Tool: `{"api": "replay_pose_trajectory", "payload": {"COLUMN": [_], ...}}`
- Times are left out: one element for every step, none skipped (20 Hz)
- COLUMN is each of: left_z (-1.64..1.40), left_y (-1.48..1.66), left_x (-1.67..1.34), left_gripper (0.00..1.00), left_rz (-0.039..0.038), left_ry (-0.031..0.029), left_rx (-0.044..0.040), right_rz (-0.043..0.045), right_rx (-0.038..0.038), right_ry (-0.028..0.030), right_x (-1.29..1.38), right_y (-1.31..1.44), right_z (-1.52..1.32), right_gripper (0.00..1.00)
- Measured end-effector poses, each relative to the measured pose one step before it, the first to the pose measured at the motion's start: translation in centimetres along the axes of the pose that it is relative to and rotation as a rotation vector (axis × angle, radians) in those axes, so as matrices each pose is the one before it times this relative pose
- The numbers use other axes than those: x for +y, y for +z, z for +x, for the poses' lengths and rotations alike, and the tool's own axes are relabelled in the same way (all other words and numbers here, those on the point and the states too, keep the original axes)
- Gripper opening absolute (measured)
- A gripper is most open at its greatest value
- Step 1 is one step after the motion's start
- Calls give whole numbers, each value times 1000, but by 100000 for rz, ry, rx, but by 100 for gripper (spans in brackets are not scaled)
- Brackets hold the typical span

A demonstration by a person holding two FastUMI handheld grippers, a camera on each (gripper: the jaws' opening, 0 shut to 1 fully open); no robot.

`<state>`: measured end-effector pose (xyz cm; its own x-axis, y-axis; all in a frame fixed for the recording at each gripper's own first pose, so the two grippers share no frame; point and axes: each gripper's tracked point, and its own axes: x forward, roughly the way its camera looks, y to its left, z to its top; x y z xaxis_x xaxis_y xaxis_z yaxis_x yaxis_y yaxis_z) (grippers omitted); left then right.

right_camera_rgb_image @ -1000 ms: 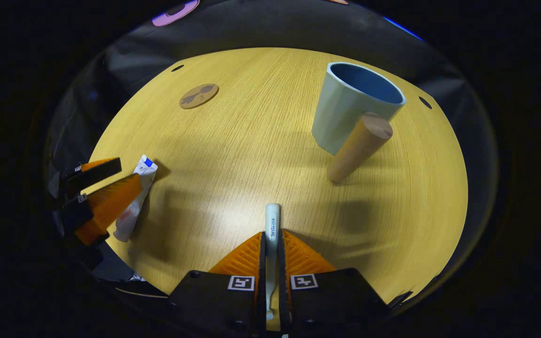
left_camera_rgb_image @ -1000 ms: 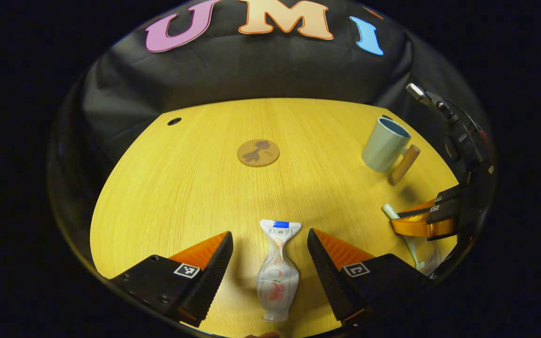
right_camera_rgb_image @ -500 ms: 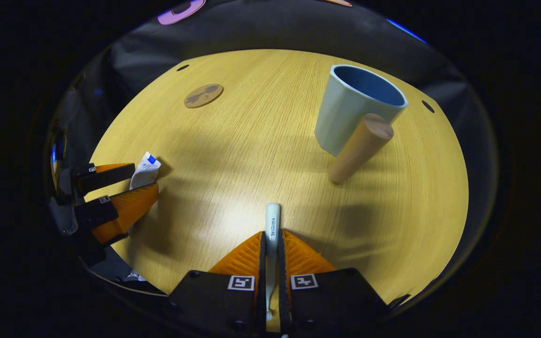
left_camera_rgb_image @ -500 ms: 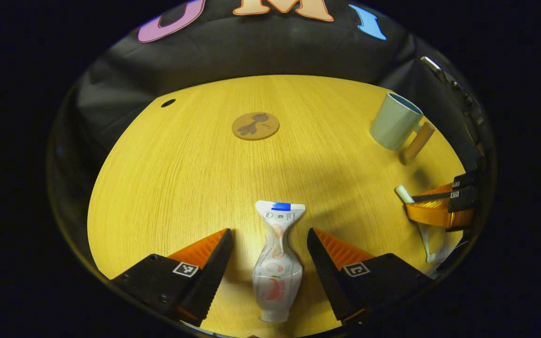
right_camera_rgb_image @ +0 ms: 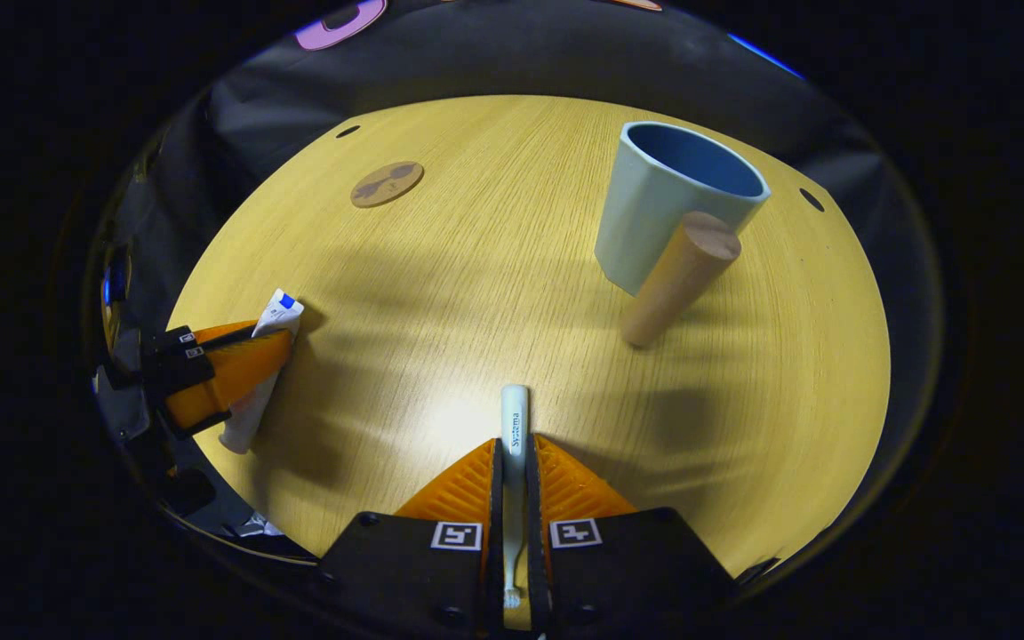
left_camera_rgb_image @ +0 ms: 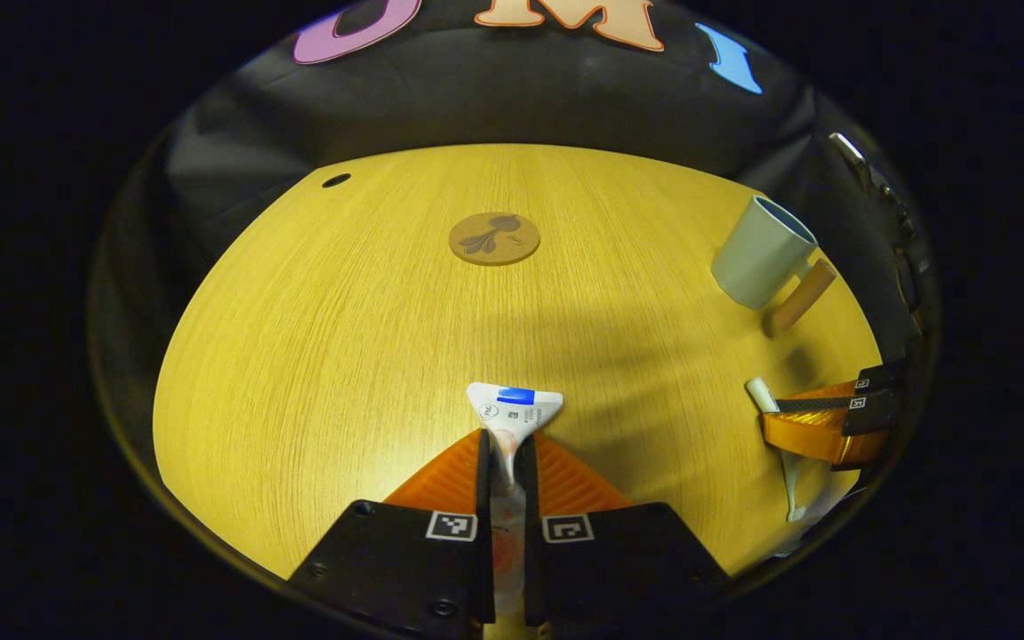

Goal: Put the toothbrush and toothpaste on the desktop into the cup, then pick up the cup and place it on the coaster on the desktop.

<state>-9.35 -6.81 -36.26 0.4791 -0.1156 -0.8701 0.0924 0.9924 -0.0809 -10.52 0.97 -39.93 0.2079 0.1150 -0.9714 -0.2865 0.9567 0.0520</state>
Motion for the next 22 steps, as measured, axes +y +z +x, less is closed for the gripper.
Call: {"api": "replay_pose_trajectory", "payload": {"left_z": [-8, -63, 14, -95, -16, -118, -153, -182, -74, -243, -233, -274, -618, -487, -500, -486, -459, -597, -217, -332, -211, -296], "left_y": [111, -65, 208, -19, 89, -12, -11, 321, 100, 441, 270, 672, 205, 554, 509, 568, 635, 499, 681, 477, 468, 555], "left_x": [11, 25, -42, -55, -120, -158, -20, -48, -2, -13, -228, -198, -301, -45, 193, -6, -330, 79, -204, 5, -131, -172], "left_gripper": [7, 5, 4, 2, 1, 0, 0, 0, 0, 0, 0, 0, 0, 0, 0, 0, 0, 0, 0, 0, 0, 0], "left_rz": [711, -338, -441, -1484, -1996, -2333, -2466, -1008, 140, 427, 442, -256, -14, 5, 106, 733, 671, 1142, 1362, 1154, 1059, 353], "left_ry": [-342, -292, -497, -610, -903, -1179, -751, -362, -83, -17, -1198, -1201, -1734, -1429, -1327, -1097, -1567, -640, -1260, -501, -427, -930], "left_rx": [-166, -544, -448, -620, -589, 239, 235, -1179, -1156, -1988, -939, -2867, -1339, -2279, -2504, -2462, -2586, -1570, -2128, -1742, -720, -1341], "right_rz": [-56, -218, -665, -1198, -1320, 94, 1353, 1594, 900, 271, 573, 643, 625, 982, 1370, 1150, 600, 262, 468, 590, 301, 544], "right_rx": [-203, -360, -387, -535, -465, -589, -907, -946, -1646, -1906, -2228, -2493, -1787, -2179, -2281, -1175, -889, -1299, -1911, -1300, -876, -2090], "right_ry": [-127, -229, -160, 40, 195, 482, 1741, 570, 519, 371, 858, 554, 50, -207, 190, 277, 15, 33, 109, 560, 395, 358], "right_x": [-4, 7, 11, 1, -43, 86, 256, -97, 35, 49, 111, 67, -7, -198, -31, -56, -168, -20, -108, 130, -38, -28], "right_y": [61, -19, 48, 12, 34, 113, 195, 20, 147, 323, 523, 705, 638, 456, 564, 407, 388, 430, 479, 374, 457, 550], "right_z": [-8, -22, -40, 45, 22, -20, -49, -35, -115, -144, -344, -421, -361, -415, -399, -388, -298, -173, -286, -131, -224, -427], "right_gripper": [13, 14, 14, 10, 14, 10, 13, 13, 13, 14, 13, 13, 13, 13, 13, 13, 13, 13, 10, 13, 13, 13]}}
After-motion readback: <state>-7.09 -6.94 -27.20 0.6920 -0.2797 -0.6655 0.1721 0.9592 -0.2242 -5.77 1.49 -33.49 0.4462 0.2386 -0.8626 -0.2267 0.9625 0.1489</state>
